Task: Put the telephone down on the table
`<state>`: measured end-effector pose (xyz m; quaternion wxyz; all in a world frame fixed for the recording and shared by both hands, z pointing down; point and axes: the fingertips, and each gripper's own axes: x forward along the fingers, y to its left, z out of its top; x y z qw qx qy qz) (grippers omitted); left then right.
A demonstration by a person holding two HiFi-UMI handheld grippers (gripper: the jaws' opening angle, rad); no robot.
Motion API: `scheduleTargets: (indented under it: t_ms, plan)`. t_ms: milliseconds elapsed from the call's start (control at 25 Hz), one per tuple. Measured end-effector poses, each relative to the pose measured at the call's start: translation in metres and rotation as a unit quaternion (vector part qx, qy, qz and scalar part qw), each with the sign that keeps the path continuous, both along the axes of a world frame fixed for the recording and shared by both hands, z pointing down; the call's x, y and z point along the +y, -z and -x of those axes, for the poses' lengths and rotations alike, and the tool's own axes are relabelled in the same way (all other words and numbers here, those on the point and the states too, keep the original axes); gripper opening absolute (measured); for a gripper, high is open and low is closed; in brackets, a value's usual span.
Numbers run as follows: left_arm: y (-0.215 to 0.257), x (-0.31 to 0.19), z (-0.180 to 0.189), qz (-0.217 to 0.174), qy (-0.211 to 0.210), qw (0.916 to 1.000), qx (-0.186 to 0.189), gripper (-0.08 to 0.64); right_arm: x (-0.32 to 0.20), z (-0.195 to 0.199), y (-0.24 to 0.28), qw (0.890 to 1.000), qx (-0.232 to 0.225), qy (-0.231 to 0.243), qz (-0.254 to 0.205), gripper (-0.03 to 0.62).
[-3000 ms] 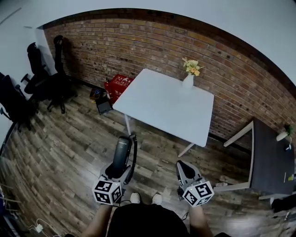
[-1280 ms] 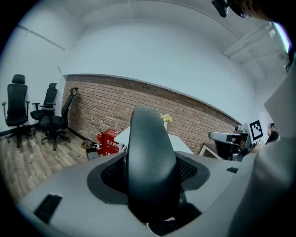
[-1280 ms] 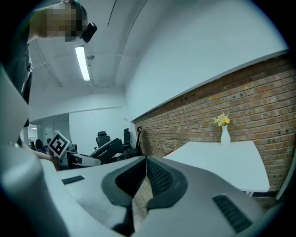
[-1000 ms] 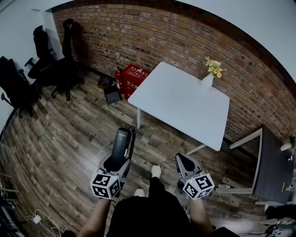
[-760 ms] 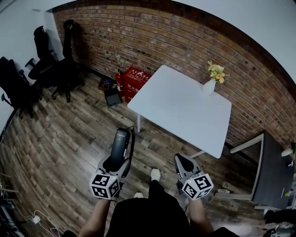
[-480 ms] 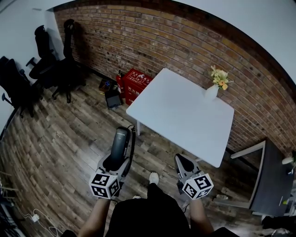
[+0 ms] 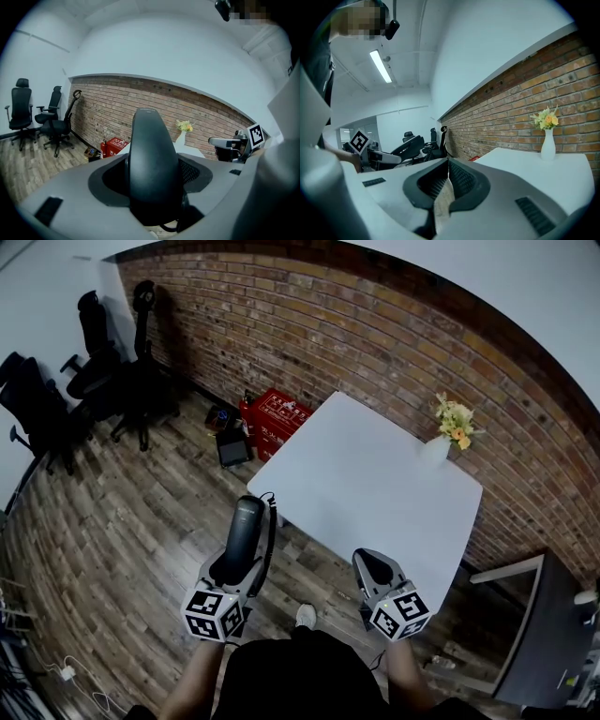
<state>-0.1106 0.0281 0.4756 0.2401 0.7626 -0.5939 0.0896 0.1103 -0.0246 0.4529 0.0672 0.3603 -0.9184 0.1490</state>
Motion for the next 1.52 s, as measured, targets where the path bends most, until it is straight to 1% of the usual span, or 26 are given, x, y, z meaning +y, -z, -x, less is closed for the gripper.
scheduleTargets:
  t_ms: [360,560,760,1080,1360,1520]
  plan:
    - [-0.006,-0.034,-0.012,0.001,0.024,0.9997,-0.007,0.284,-0.043,-0.014,-0.014,1.000,0.000,0.025,0.005,0.023]
    - [-0.009,-0.047,-0.016,0.005,0.033,0.9994,-0.009,0.284,-0.056,-0.021,-0.020,1.000,0.002,0.027,0.014,0.023]
    - [-0.012,-0.061,-0.019,0.011,0.030,0.9994,-0.011,0.284,-0.067,-0.026,-0.022,1.000,-0.001,0.025,0.017,0.023]
    - [-0.022,-0.089,-0.019,0.022,0.010,0.9997,-0.010,0.284,-0.088,-0.019,-0.027,1.000,-0.002,0.011,0.024,0.023]
    - [-0.032,-0.133,-0.015,0.027,-0.027,0.9993,-0.007,0.284,-0.114,-0.011,-0.029,1.000,0.002,-0.016,0.026,0.023]
    - [-0.041,-0.158,-0.010,0.037,-0.050,0.9981,-0.006,0.284,-0.130,-0.003,-0.029,0.999,0.003,-0.034,0.029,0.023]
